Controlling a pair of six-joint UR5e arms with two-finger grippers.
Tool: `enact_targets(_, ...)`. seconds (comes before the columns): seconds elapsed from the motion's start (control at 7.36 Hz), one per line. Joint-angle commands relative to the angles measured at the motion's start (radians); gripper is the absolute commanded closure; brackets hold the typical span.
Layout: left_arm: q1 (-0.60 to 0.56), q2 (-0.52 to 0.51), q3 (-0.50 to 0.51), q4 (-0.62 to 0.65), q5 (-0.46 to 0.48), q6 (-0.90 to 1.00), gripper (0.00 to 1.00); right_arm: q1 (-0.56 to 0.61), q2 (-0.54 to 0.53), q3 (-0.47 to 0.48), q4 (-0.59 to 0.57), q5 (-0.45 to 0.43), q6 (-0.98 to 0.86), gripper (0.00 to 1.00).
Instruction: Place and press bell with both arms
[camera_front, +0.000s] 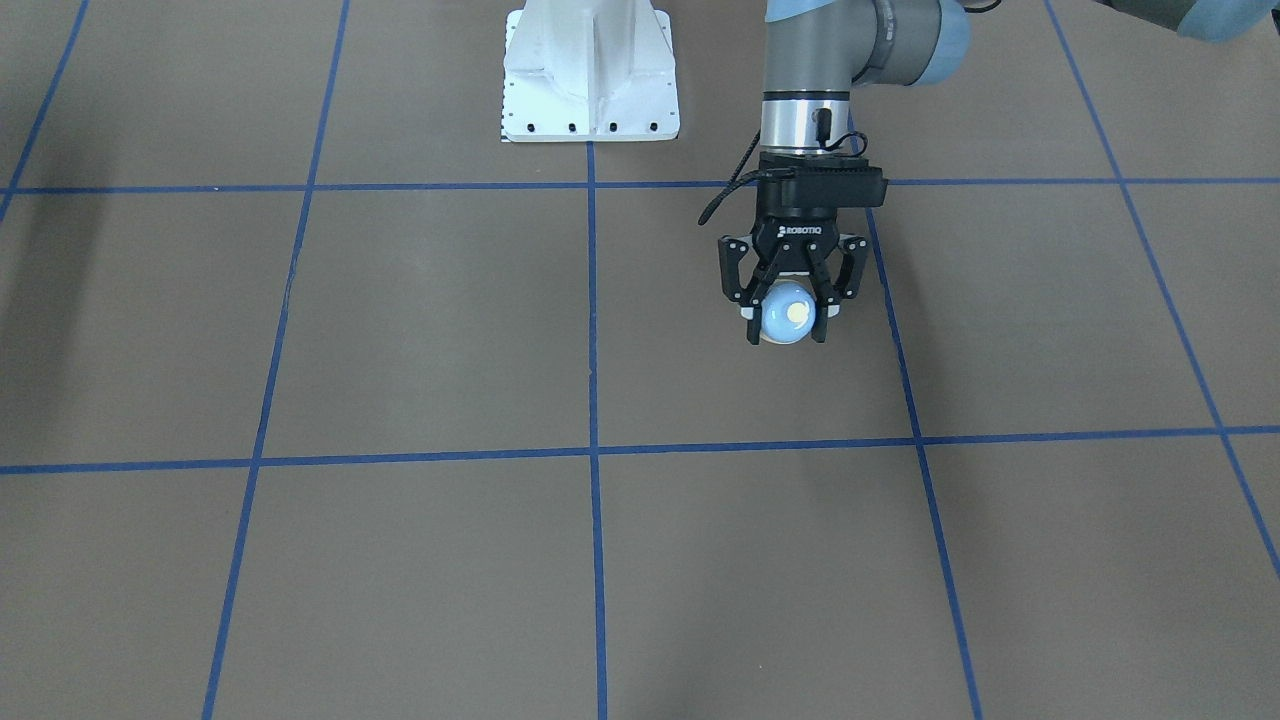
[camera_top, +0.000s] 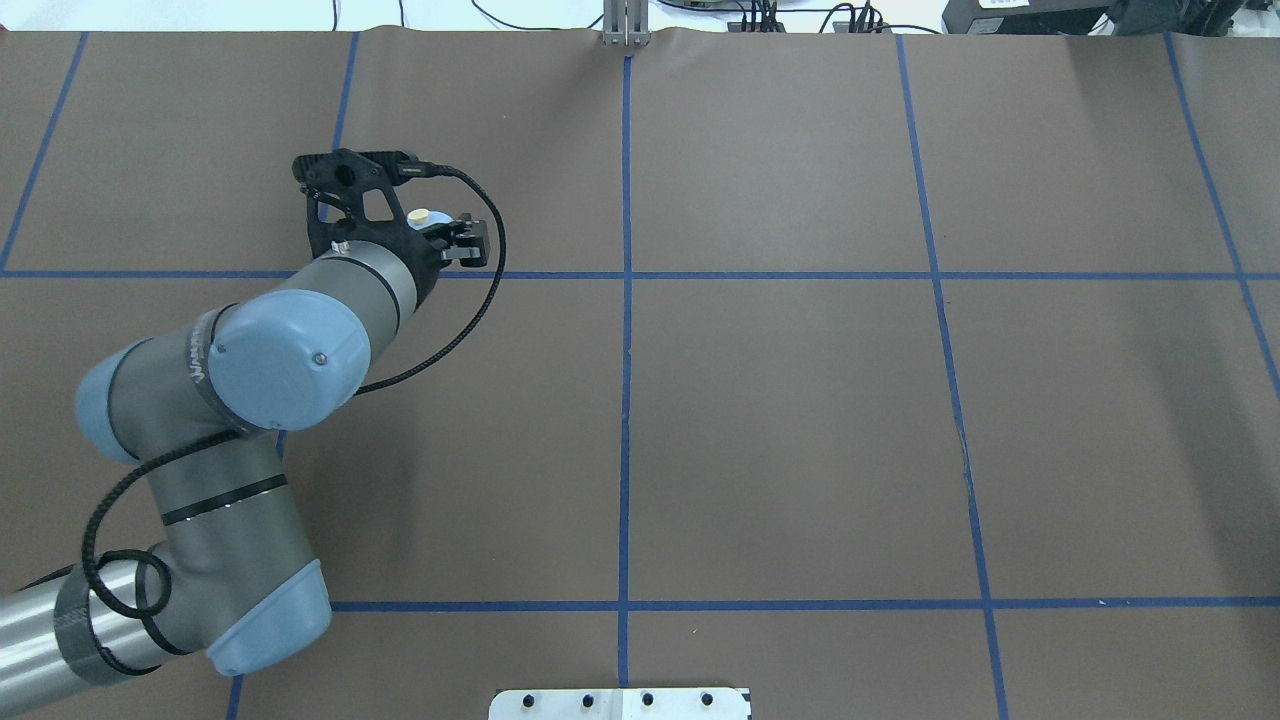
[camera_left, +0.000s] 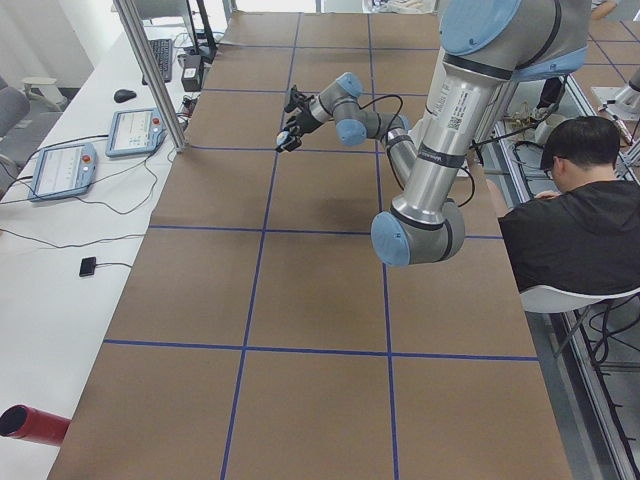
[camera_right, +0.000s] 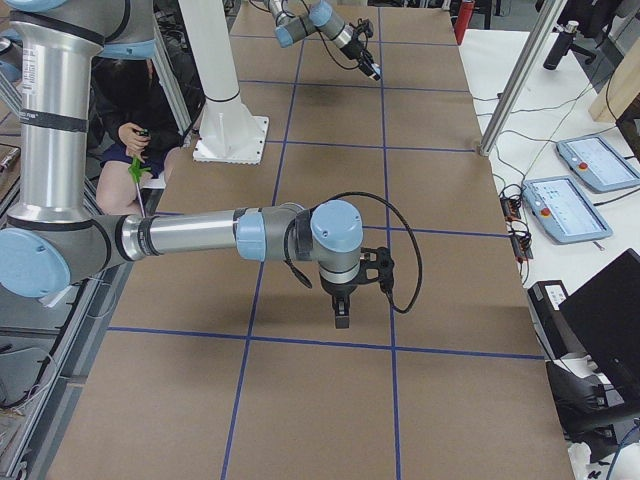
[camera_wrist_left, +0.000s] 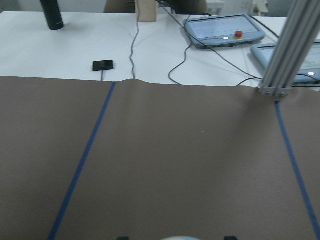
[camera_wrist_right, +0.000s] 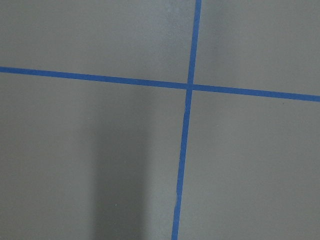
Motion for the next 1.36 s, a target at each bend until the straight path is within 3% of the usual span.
enact_targets(0.0,0.045,-0.108,0.179,-0.219,0.028,0.091,1.0,0.0,0.0,-0.002,0.0,0.0,0.0,0.0)
enact_targets(0.27,0.069,-0.217,0.392,-0.365,0.08,0.091,1.0,0.0,0.0,0.0,0.0,0.0,0.0,0.0)
enact_targets(0.82,0.074,-0.383,0.687,-0.462,0.097,0.108,1.0,0.0,0.003,0.0,0.0,0.0,0.0,0.0)
enact_targets(1.22,0.078,-0.409,0.787,-0.514,0.099,0.113,1.0,0.0,0.0,-0.002,0.0,0.0,0.0,0.0)
